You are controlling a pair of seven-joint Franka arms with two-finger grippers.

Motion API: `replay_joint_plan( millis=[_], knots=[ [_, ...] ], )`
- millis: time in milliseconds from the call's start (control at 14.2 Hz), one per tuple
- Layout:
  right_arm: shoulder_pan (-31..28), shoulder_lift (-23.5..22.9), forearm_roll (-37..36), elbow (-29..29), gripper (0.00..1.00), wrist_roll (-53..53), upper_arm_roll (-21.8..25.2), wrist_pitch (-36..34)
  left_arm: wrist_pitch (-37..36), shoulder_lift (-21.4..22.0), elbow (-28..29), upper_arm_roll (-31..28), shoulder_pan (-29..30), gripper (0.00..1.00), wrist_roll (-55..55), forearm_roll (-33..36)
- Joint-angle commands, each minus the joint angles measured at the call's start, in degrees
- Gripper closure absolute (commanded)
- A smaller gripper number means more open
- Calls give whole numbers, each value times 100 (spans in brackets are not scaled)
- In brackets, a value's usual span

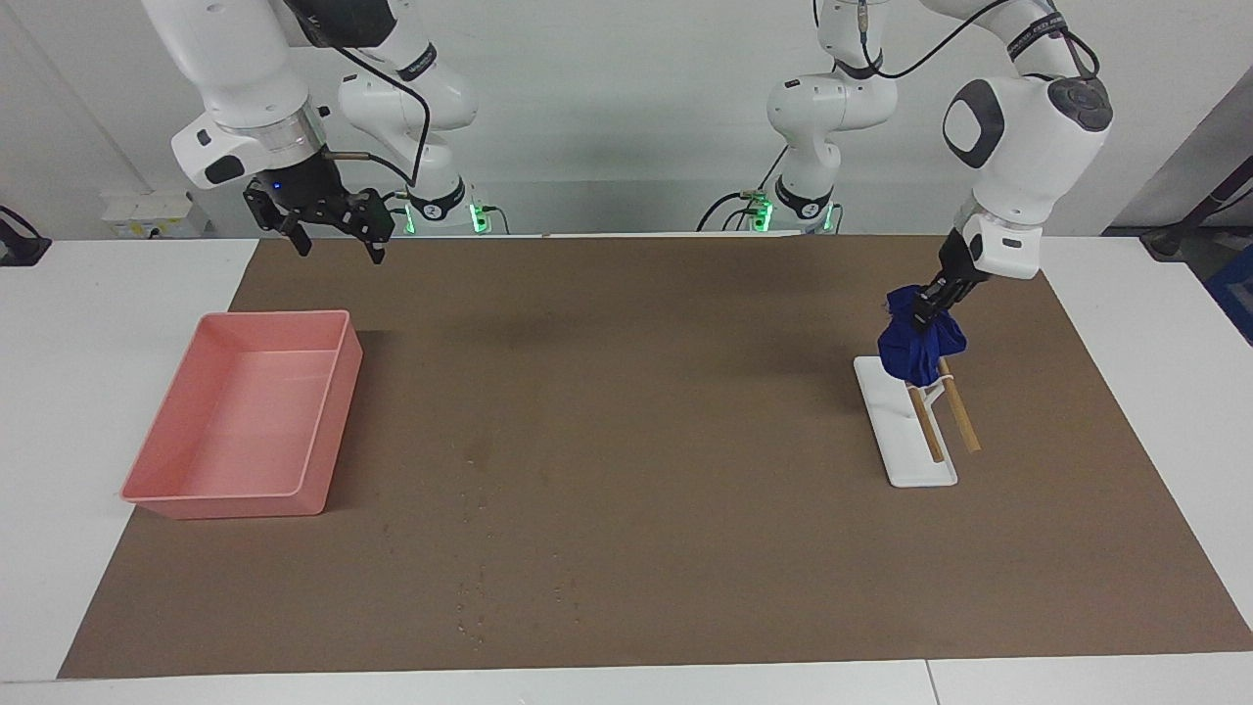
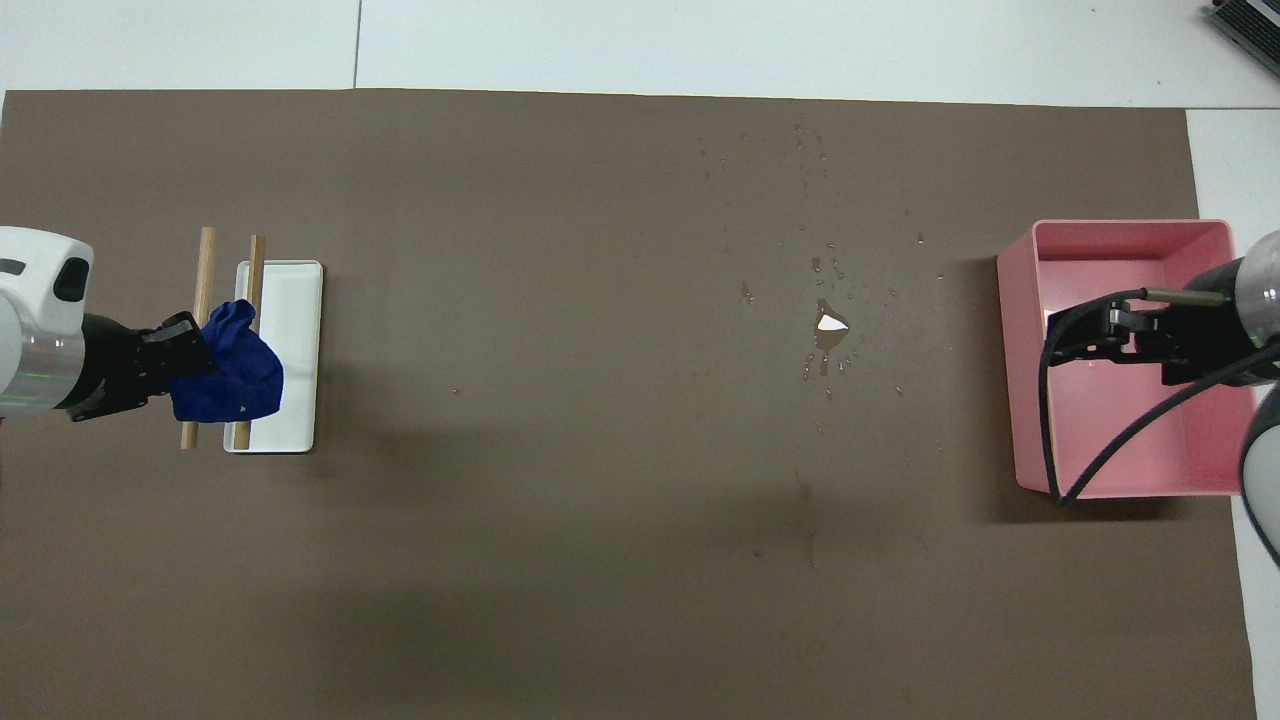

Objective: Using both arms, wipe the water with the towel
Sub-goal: 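Lift the cloth with the left gripper while the right gripper approaches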

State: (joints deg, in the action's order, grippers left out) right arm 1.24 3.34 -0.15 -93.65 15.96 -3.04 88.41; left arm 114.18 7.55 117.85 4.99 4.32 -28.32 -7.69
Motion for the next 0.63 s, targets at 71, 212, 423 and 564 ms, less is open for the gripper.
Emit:
replay_joint_plan(
  millis=[71, 212, 423, 564],
  knots=[
    [139, 141, 173, -198, 0, 826, -21, 291, -177, -87, -306, -42, -378, 100, -1320, -426],
    [271, 115, 671, -198, 0, 1703, -21, 484, -89, -78, -385, -42, -817, 100, -2751, -514],
    [666, 45, 858, -198, 0, 3067, -21, 852, 69, -105, -429, -33, -1484, 100, -4440, -523],
    [886, -34, 1243, -189, 0, 4032, -21, 1125, 87, -96, -447, -24, -1994, 100, -5417, -523]
  ],
)
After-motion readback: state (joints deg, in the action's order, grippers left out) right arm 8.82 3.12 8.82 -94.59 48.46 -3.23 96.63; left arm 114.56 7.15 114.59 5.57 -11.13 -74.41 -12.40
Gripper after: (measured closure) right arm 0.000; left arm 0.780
